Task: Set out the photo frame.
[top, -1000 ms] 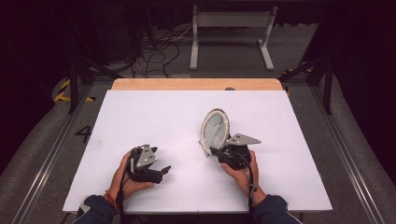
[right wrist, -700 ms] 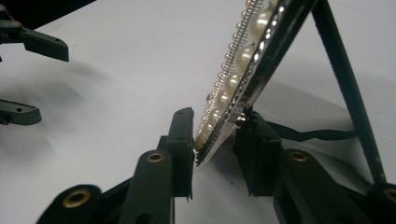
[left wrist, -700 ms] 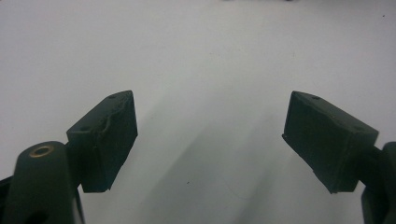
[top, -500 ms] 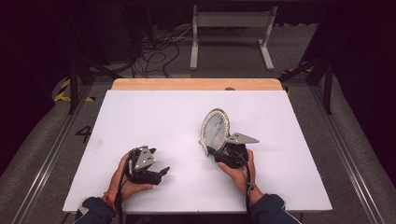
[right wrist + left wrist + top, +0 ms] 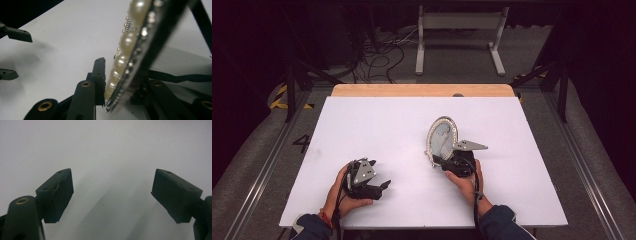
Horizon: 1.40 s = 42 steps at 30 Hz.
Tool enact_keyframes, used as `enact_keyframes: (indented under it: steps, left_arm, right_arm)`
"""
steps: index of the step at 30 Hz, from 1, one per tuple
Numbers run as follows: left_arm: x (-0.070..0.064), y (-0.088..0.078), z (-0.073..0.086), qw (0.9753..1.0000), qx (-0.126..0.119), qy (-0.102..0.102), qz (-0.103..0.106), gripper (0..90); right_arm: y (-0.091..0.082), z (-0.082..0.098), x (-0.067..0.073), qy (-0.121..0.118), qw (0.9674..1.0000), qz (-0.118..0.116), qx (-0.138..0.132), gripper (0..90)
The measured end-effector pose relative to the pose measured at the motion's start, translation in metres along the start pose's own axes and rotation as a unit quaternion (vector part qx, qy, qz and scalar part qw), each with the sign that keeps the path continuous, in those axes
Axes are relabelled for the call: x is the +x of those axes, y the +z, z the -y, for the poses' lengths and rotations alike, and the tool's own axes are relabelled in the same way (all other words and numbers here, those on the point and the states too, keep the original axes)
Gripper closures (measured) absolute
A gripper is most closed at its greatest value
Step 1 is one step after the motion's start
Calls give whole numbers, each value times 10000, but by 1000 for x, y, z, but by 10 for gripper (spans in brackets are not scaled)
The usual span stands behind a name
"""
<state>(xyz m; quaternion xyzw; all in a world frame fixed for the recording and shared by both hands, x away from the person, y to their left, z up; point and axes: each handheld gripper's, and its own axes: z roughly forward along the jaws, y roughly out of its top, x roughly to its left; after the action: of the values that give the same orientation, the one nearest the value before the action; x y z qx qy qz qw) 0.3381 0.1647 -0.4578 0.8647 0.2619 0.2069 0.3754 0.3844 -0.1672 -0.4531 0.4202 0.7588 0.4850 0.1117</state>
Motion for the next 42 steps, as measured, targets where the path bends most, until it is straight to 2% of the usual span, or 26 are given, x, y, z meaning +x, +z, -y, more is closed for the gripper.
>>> enact_keyframes:
  steps: [3,6,8,14,18,20,24,31,34,37,41,42]
  left_arm:
    - [0,2,-2,10000,-17,6,32,179]
    - [0,4,-4,10000,-19,30,83,179]
    - [1,4,-5,9998,-59,-18,191,178]
    - [5,7,-13,9993,-198,-111,283,178]
    - [7,13,-21,9992,-242,-62,317,179]
    - [7,18,-26,9990,-256,-42,361,179]
    - [9,28,-39,9984,-318,8,471,179]
    - [12,48,-60,9971,-429,27,623,185]
    - [13,59,-71,9967,-469,43,665,193]
    - [15,70,-81,9958,-560,-57,725,231]
    - [16,84,-92,9944,-656,-143,811,251]
    - [17,88,-93,9935,-697,-204,882,263]
  right_arm:
    - [-3,1,-3,80,9998,-163,90,763]
    - [-5,1,-4,28,9995,-243,174,778]
    - [-7,1,-5,23,9992,-316,226,787]
    - [-12,1,-6,-3,9986,-405,348,788]
    - [-16,2,-1,-302,9988,-169,339,693]
    - [-19,1,4,-645,9974,65,323,658]
    - [-26,1,10,-848,9957,259,269,620]
    - [-39,3,12,-882,9957,283,86,636]
    - [-44,3,14,-901,9953,345,13,676]
    - [-47,5,14,-828,9955,450,-80,728]
    - [-51,5,14,-756,9958,474,-196,745]
    - [-52,5,14,-738,9958,491,-212,747]
